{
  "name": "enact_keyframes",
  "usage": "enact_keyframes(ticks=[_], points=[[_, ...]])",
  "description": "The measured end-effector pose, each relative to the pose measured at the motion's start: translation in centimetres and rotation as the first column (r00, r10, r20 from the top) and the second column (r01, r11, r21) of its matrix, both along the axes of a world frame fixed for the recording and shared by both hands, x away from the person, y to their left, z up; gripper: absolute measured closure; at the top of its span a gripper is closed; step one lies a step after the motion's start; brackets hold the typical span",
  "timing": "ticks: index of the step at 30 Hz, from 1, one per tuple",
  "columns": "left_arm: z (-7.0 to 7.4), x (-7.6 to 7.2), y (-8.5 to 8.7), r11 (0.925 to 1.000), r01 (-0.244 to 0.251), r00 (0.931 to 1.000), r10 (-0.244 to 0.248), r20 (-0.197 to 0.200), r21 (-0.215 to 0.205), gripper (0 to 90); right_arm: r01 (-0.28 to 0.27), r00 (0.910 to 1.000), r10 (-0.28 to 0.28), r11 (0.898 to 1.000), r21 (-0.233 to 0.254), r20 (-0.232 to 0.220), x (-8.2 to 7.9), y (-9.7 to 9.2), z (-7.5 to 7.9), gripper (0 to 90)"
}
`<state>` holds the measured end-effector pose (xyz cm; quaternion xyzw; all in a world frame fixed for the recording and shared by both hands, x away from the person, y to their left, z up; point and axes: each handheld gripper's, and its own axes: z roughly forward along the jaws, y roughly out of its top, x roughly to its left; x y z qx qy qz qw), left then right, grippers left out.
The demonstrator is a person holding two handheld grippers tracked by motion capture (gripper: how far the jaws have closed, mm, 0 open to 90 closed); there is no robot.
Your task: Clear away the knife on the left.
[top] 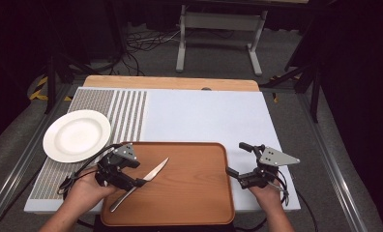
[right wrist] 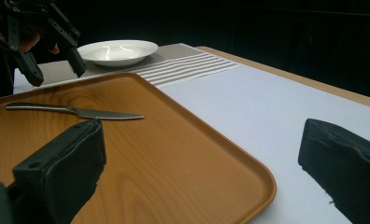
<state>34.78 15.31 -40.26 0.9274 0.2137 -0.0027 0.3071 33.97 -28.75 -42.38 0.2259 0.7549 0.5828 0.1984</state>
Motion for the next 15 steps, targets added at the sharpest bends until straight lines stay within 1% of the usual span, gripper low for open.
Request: enact_keyframes(ticks=[1, 2, 3, 4, 5, 6, 7, 8, 10, 11, 13, 15], points=[[0.0, 0.0, -0.1, 0.9999, 0.006, 1.0000, -0.006, 0.005, 0.011, 41.1, 0.000, 1.0000, 0.000, 1.000, 0.000, 0.000, 0.0, 0.0, 0.0, 1.4], [0.0, -0.1, -0.3, 0.9997, 0.018, 0.9997, -0.019, 0.016, 0.015, 43.4, -0.001, 1.0000, 0.001, 1.000, 0.000, 0.002, 0.0, 0.0, 0.0, 1.4], [-0.1, -0.2, -0.5, 0.9993, 0.031, 0.9992, -0.032, 0.025, 0.023, 48.3, -0.001, 1.0000, 0.001, 1.000, 0.000, 0.002, 0.0, 0.0, 0.0, 1.4], [-0.2, -0.2, -0.7, 0.9989, 0.033, 0.9989, -0.034, 0.030, 0.034, 53.6, 0.000, 1.0000, 0.000, 1.000, -0.002, 0.001, 0.0, 0.0, 0.0, 1.4], [-0.4, -0.1, -0.9, 0.9987, 0.037, 0.9986, -0.039, 0.035, 0.035, 56.8, 0.000, 1.0000, 0.000, 1.000, -0.001, 0.001, 0.0, 0.0, 0.0, 1.4], [-0.5, 0.0, -1.0, 0.9982, 0.047, 0.9984, -0.048, 0.030, 0.038, 59.7, 0.000, 1.0000, 0.000, 1.000, -0.001, 0.000, 0.0, 0.0, 0.0, 1.4], [-0.6, 0.0, -1.2, 0.9979, 0.052, 0.9983, -0.053, 0.024, 0.039, 65.0, 0.000, 1.0000, 0.000, 1.000, 0.000, 0.001, 0.0, 0.0, 0.0, 1.4], [-0.8, -0.1, -1.4, 0.9974, 0.061, 0.9976, -0.062, 0.032, 0.038, 68.2, -0.002, 1.0000, 0.002, 1.000, 0.000, 0.001, 0.0, 0.0, 0.0, 1.4], [-1.0, -0.1, -1.6, 0.9965, 0.071, 0.9966, -0.073, 0.038, 0.044, 79.3, -0.004, 1.0000, 0.004, 1.000, 0.000, 0.000, 0.0, 0.0, 0.0, 1.4], [-1.1, -0.1, -1.7, 0.9961, 0.077, 0.9962, -0.078, 0.039, 0.044, 82.6, -0.003, 1.0000, 0.003, 1.000, 0.000, 0.000, 0.0, 0.0, 0.0, 1.4], [-1.3, 0.0, -1.9, 0.9956, 0.081, 0.9964, -0.082, 0.019, 0.046, 89.8, -0.004, 1.0000, 0.004, 1.000, 0.001, -0.002, 0.0, 0.0, 0.0, 1.4], [-1.5, 0.1, -1.9, 0.9955, 0.082, 0.9964, -0.083, 0.016, 0.048, 89.9, -0.005, 1.0000, 0.005, 1.000, 0.000, -0.001, 0.0, 0.0, 0.0, 1.4]])
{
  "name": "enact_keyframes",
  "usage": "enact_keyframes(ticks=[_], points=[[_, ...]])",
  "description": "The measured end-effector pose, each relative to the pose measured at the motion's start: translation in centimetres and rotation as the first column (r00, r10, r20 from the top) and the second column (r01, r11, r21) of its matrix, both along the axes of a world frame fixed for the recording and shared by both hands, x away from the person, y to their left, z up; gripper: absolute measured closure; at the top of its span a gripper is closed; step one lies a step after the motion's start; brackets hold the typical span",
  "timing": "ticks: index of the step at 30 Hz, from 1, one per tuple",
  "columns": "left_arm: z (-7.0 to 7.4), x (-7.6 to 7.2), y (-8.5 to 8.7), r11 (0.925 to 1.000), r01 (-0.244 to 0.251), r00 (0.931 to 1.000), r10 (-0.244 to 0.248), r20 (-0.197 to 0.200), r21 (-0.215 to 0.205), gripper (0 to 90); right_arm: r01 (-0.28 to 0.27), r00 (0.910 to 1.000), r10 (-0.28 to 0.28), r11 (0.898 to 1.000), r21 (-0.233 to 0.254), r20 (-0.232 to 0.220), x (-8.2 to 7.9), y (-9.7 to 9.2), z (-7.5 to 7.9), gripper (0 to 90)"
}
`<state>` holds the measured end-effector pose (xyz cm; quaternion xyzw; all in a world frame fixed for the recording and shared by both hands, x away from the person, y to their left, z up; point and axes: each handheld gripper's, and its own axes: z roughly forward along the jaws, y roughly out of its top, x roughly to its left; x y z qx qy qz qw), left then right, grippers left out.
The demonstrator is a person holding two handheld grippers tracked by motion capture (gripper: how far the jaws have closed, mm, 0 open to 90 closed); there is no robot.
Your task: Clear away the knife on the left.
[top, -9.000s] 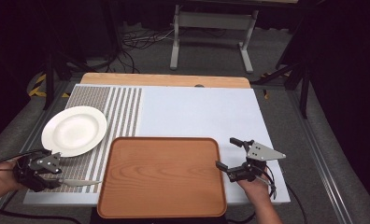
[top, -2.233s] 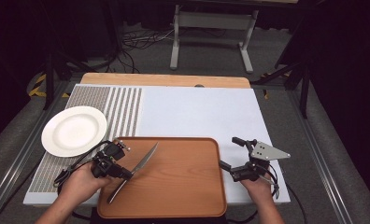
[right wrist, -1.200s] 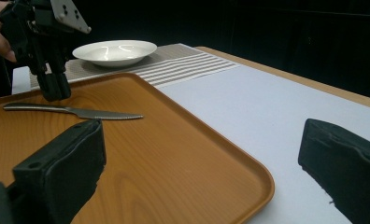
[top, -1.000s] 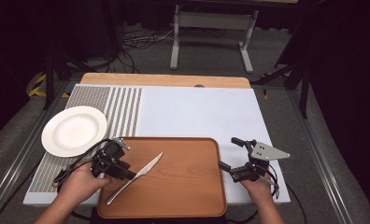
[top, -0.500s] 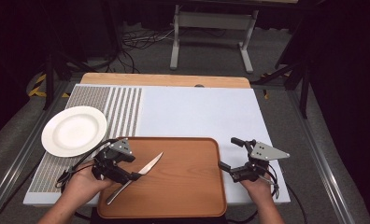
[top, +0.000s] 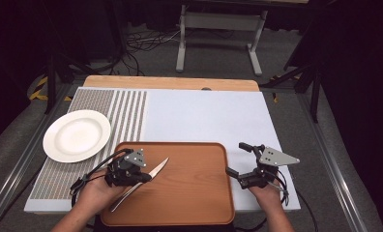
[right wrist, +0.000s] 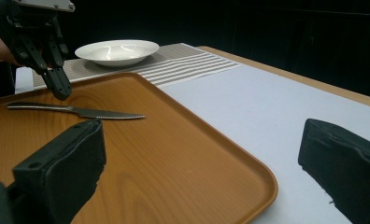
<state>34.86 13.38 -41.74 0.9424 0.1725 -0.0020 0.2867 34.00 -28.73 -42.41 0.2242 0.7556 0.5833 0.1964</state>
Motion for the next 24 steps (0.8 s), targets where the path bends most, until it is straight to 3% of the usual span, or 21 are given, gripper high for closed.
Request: enact_keyframes(ticks=[9, 17, 24], points=[[-1.3, 0.4, -0.6, 0.9987, 0.015, 0.9994, -0.014, -0.032, 0.050, 90.0, 0.001, 1.0000, -0.001, 1.000, -0.002, -0.004, 0.0, 0.0, 0.0, 1.4], [-2.0, 0.5, -1.0, 0.9921, 0.034, 0.9981, -0.028, -0.054, 0.121, 90.0, -0.002, 1.0000, 0.002, 1.000, 0.000, -0.005, 0.1, 0.1, -0.1, 1.4], [-2.0, 0.7, -1.0, 0.9919, 0.030, 0.9977, -0.022, -0.064, 0.123, 90.0, -0.001, 1.0000, 0.001, 1.000, -0.001, -0.003, 0.0, 0.1, 0.0, 1.4]])
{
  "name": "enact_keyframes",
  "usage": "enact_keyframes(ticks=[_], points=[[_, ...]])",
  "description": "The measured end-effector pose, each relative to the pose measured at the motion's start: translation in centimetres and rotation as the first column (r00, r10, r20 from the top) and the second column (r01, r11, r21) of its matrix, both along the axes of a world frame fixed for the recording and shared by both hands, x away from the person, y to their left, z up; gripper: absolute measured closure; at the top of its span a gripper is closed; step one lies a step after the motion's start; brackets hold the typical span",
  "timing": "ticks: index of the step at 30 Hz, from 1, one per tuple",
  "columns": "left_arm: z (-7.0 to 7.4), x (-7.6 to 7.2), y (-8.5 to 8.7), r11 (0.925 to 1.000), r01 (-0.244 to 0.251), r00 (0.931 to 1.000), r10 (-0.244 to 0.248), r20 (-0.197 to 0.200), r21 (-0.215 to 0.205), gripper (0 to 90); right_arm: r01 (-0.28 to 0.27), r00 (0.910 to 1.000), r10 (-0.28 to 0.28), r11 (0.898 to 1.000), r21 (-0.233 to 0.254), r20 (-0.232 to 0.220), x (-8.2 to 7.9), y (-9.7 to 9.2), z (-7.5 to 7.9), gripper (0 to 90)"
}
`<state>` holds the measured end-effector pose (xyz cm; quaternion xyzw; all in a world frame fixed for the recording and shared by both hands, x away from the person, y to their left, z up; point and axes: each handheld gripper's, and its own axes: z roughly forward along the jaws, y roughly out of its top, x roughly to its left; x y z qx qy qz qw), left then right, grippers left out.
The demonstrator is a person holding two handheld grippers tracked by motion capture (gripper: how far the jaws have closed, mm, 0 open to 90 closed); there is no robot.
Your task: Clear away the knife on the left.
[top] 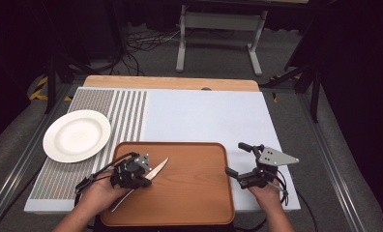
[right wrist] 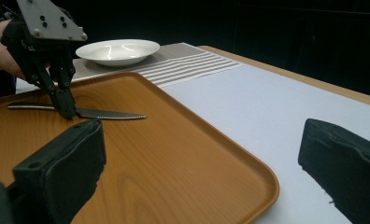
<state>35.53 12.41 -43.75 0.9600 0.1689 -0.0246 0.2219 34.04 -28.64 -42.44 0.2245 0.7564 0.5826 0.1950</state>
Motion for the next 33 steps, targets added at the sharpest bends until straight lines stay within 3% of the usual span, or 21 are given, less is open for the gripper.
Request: enact_keyframes(ticks=[15, 33], points=[[0.0, 0.3, 0.5, 0.9996, -0.026, 0.9997, 0.026, -0.006, 0.007, 90.0, -0.001, 1.0000, 0.001, 1.000, -0.004, -0.002, 0.0, 0.0, 0.0, 1.4], [0.1, 0.6, 2.3, 0.9942, -0.106, 0.9942, 0.106, -0.016, 0.019, 90.0, -0.001, 1.0000, 0.001, 1.000, -0.006, -0.001, 0.0, 0.0, 0.0, 1.4]])
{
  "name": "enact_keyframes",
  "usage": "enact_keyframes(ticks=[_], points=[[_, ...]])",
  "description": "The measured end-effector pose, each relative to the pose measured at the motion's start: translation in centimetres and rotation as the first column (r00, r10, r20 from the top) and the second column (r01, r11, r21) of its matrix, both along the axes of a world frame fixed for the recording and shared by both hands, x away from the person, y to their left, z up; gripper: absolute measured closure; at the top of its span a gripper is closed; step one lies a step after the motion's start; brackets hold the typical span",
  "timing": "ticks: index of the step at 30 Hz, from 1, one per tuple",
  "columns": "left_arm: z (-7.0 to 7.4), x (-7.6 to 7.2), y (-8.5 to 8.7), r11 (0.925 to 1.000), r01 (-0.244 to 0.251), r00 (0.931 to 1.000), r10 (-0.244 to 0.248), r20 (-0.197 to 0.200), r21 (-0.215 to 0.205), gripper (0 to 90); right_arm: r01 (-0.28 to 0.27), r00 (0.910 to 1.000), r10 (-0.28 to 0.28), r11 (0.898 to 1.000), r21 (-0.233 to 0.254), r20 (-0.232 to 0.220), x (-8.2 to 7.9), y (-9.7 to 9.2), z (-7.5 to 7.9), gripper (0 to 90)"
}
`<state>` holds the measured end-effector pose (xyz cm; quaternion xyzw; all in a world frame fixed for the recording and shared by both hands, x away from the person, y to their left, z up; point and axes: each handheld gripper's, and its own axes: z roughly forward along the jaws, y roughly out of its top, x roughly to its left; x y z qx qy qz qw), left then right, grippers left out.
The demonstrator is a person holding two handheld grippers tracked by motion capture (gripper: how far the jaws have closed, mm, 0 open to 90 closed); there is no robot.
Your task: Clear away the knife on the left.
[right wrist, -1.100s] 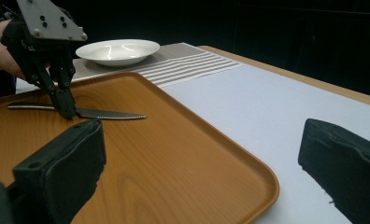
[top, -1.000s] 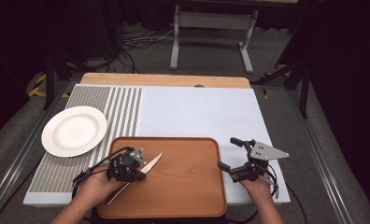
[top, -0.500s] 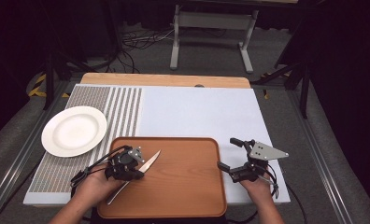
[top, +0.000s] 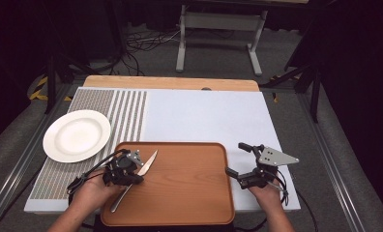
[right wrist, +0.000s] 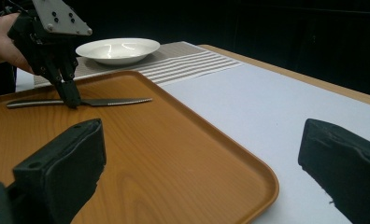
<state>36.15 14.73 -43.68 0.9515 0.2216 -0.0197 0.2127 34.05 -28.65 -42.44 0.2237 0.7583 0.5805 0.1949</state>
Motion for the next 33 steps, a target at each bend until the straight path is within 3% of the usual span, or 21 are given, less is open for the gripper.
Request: enact_keyframes(ticks=[22, 33], points=[[-0.3, -0.3, 2.5, 0.9964, -0.077, 0.9970, 0.077, -0.013, -0.034, 90.0, -0.005, 1.0000, 0.005, 1.000, -0.005, -0.008, 0.0, 0.2, -0.1, 1.4], [-0.4, -0.6, 3.9, 0.9907, -0.128, 0.9915, 0.127, -0.027, -0.046, 90.0, -0.006, 1.0000, 0.006, 1.000, -0.005, -0.007, 0.1, 0.2, -0.1, 1.4]])
